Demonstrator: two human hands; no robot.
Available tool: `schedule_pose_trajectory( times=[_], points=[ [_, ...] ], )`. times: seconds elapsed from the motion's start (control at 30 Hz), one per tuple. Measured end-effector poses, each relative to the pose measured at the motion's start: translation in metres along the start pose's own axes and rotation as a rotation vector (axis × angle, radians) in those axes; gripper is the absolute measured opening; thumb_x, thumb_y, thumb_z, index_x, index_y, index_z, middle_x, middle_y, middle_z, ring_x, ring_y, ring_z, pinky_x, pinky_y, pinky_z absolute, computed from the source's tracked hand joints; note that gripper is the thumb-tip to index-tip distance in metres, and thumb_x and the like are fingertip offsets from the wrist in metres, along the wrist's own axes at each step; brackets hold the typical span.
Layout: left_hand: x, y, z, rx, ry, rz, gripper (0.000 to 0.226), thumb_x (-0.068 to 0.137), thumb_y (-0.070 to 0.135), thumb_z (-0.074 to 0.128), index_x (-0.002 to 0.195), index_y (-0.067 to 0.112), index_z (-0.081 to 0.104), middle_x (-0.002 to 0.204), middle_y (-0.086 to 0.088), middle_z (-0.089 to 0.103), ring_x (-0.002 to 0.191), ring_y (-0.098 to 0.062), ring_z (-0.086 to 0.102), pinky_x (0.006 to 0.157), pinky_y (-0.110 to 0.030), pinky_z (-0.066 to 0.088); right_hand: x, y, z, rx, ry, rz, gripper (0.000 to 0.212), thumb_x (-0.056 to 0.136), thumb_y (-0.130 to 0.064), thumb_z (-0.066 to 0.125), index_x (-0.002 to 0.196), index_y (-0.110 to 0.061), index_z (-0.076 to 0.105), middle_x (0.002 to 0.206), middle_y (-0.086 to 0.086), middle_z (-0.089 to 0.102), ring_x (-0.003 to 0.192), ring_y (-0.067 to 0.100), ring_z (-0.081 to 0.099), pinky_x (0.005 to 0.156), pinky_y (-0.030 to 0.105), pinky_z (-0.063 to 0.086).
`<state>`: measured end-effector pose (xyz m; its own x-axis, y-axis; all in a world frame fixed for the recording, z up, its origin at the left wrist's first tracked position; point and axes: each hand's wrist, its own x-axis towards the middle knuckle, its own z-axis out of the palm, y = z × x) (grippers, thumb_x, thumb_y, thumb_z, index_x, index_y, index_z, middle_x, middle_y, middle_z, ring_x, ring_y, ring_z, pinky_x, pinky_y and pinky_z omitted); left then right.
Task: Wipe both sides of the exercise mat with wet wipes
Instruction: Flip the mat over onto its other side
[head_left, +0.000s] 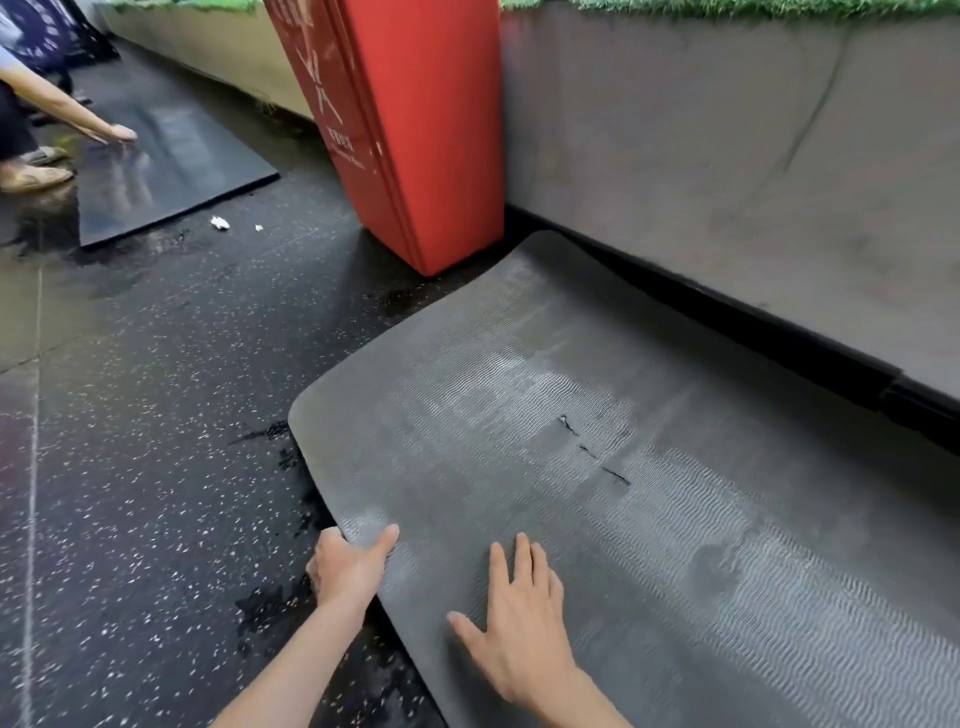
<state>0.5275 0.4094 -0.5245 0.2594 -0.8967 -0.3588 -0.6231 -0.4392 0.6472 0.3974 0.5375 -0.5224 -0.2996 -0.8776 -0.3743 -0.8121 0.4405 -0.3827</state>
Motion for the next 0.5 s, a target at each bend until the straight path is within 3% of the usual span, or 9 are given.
schedule_pose_trajectory(
  times=[0.03, 0.1, 0.13, 0.2, 0.27, 0.33, 0.37, 0.43, 0.5],
  points=[
    [0.001, 0.001, 0.001, 0.010, -0.004, -0.001, 0.053, 0.081, 0.031, 0.079, 0.114, -0.003, 0.055, 0.124, -0.021, 0.057, 0.124, -0.037, 0.044, 0.094, -0.044, 0.039, 0.001, 0.005, -0.003, -0.032, -0.018, -0.036, 0.084, 0.092, -0.059, 0.041, 0.154, -0.010, 0.014, 0.159, 0.023, 0.002, 0.147, 0.040, 0.004, 0.117, 0.052, 0.012],
    [0.003, 0.000, 0.002, 0.028, -0.009, -0.003, 0.053, 0.082, 0.030, 0.078, 0.115, -0.004, 0.054, 0.123, -0.023, 0.056, 0.123, -0.037, 0.044, 0.092, -0.044, 0.040, -0.002, 0.013, -0.003, -0.029, -0.038, -0.057, 0.084, 0.093, -0.058, 0.041, 0.155, -0.013, 0.006, 0.160, 0.018, -0.009, 0.148, 0.034, -0.007, 0.118, 0.049, 0.003],
    [0.004, -0.001, 0.003, 0.033, -0.010, -0.007, 0.053, 0.082, 0.030, 0.078, 0.115, -0.004, 0.054, 0.123, -0.023, 0.056, 0.122, -0.038, 0.045, 0.093, -0.045, 0.040, -0.002, 0.018, 0.000, -0.042, -0.038, -0.091, 0.083, 0.091, -0.058, 0.042, 0.154, -0.010, 0.017, 0.160, 0.020, -0.001, 0.148, 0.035, 0.003, 0.117, 0.051, 0.011],
    [0.003, -0.001, 0.004, 0.037, -0.013, -0.031, 0.055, 0.082, 0.029, 0.078, 0.119, -0.004, 0.052, 0.125, -0.025, 0.055, 0.121, -0.040, 0.046, 0.096, -0.048, 0.042, -0.005, 0.024, 0.003, -0.054, -0.117, -0.069, 0.084, 0.072, -0.065, 0.039, 0.131, -0.009, 0.059, 0.146, 0.022, 0.042, 0.132, 0.037, 0.046, 0.098, 0.053, 0.044],
    [0.000, 0.001, 0.004, 0.045, -0.023, -0.048, 0.057, 0.084, 0.027, 0.077, 0.123, -0.005, 0.050, 0.128, -0.027, 0.052, 0.122, -0.042, 0.046, 0.098, -0.050, 0.041, -0.004, 0.031, 0.011, -0.082, -0.021, -0.099, 0.088, 0.060, -0.069, 0.034, 0.119, -0.013, 0.069, 0.137, 0.017, 0.054, 0.122, 0.032, 0.057, 0.087, 0.049, 0.051],
    [-0.001, 0.004, 0.002, 0.064, -0.019, -0.051, 0.058, 0.086, 0.024, 0.075, 0.126, -0.007, 0.046, 0.132, -0.029, 0.048, 0.126, -0.042, 0.043, 0.099, -0.050, 0.039, -0.005, 0.033, 0.014, -0.054, -0.074, -0.193, 0.091, 0.074, -0.061, 0.045, 0.147, -0.009, 0.038, 0.157, 0.017, 0.010, 0.145, 0.036, 0.020, 0.109, 0.056, 0.026],
    [-0.003, 0.005, 0.002, 0.073, -0.016, -0.042, 0.059, 0.086, 0.023, 0.074, 0.128, -0.008, 0.044, 0.134, -0.031, 0.046, 0.128, -0.042, 0.041, 0.100, -0.050, 0.037, -0.004, 0.036, 0.017, -0.060, -0.105, -0.217, 0.093, 0.079, -0.057, 0.049, 0.153, -0.009, 0.020, 0.155, 0.014, -0.011, 0.148, 0.036, 0.001, 0.113, 0.055, 0.012],
    [-0.002, 0.002, 0.000, 0.112, -0.009, -0.022, 0.061, 0.086, 0.022, 0.074, 0.128, -0.010, 0.043, 0.134, -0.030, 0.048, 0.131, -0.042, 0.038, 0.102, -0.050, 0.035, -0.003, 0.038, 0.020, -0.058, -0.051, -0.215, 0.096, 0.082, -0.053, 0.054, 0.154, -0.008, 0.009, 0.154, 0.012, -0.020, 0.147, 0.036, -0.009, 0.114, 0.052, 0.002],
    [0.001, -0.005, 0.000, 0.152, -0.006, -0.035, 0.059, 0.084, 0.021, 0.077, 0.122, -0.012, 0.048, 0.128, -0.031, 0.053, 0.128, -0.044, 0.041, 0.102, -0.050, 0.036, -0.006, 0.038, 0.025, -0.053, -0.038, -0.193, 0.089, 0.087, -0.055, 0.050, 0.152, -0.004, 0.016, 0.155, 0.014, -0.018, 0.148, 0.036, -0.002, 0.115, 0.051, 0.009]
  ],
)
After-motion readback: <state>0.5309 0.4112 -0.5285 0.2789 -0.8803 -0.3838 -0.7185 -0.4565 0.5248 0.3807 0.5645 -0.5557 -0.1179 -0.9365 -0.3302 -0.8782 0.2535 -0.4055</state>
